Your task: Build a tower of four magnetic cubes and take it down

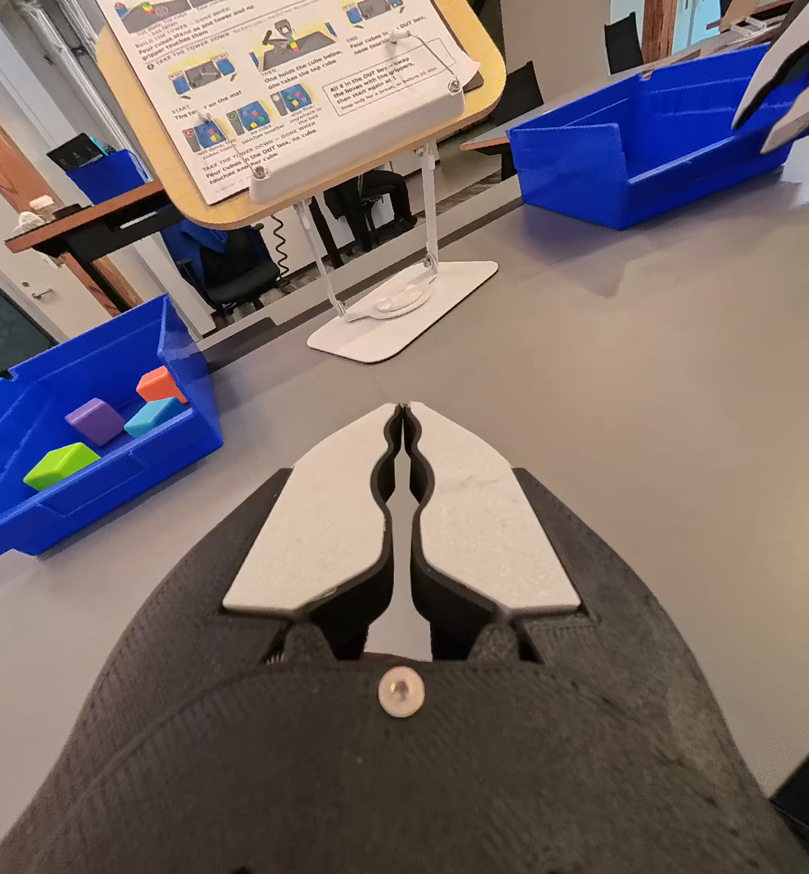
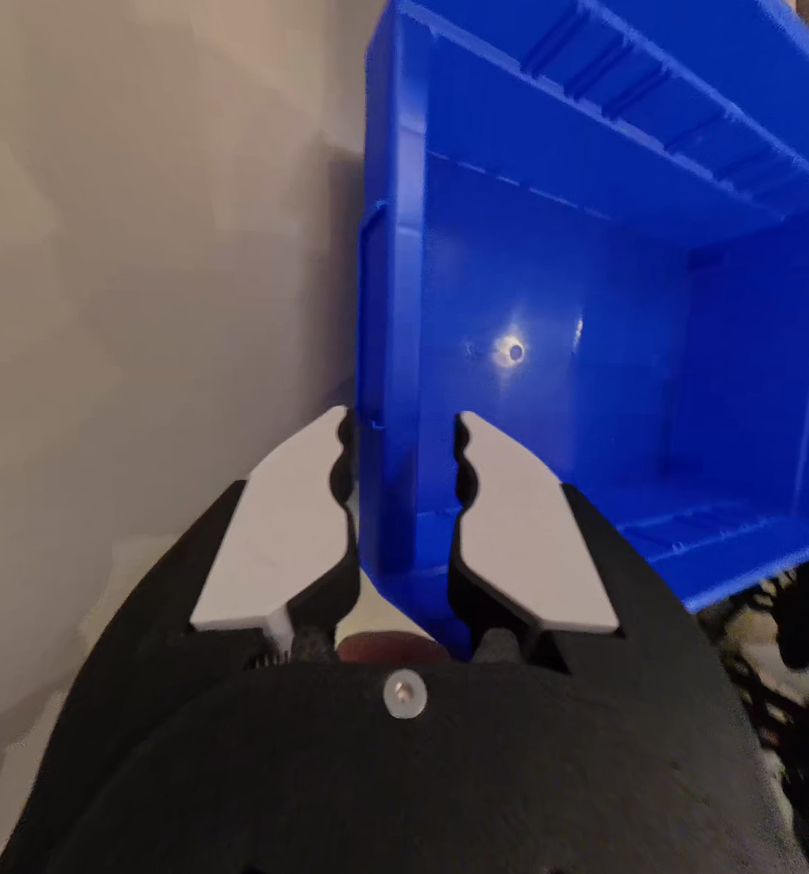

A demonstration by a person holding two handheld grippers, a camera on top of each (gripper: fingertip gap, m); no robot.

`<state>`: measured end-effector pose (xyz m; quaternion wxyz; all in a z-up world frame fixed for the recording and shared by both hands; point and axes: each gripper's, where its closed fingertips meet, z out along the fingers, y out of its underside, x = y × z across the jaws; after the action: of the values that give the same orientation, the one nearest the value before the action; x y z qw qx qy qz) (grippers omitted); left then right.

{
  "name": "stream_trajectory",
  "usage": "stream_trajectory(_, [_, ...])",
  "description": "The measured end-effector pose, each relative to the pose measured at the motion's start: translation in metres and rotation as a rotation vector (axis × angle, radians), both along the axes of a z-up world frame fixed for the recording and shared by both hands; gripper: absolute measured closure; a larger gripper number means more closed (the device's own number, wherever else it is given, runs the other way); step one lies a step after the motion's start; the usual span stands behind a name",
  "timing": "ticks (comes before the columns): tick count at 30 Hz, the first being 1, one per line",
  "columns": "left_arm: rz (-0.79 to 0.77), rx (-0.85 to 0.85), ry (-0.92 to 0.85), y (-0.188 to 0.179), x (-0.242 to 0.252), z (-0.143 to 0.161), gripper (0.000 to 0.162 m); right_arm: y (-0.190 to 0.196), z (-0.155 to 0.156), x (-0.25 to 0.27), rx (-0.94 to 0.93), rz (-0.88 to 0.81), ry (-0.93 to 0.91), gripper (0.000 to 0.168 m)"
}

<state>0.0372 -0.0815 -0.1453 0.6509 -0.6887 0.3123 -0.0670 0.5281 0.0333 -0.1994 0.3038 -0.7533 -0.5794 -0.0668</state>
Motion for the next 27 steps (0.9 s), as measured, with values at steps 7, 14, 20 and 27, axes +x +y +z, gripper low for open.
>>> stream_trajectory(7, [0.002,-0.001,0.005,0.01,0.007,-0.002,0.162,-0.014,0.025,-0.018,0.065,-0.199,0.046,0.115])
stream_trajectory(14, [-0.022,0.01,0.001,0.011,0.017,0.0,0.162,0.008,-0.026,-0.037,-0.042,-0.277,-0.03,0.112])
stream_trajectory(20, [-0.013,0.023,0.004,0.011,0.01,-0.002,0.162,0.022,-0.028,-0.041,0.005,-0.192,-0.004,0.134])
stream_trajectory(27, [-0.015,0.027,-0.003,0.013,0.009,-0.001,0.162,0.027,-0.028,-0.039,0.014,-0.039,-0.014,0.134])
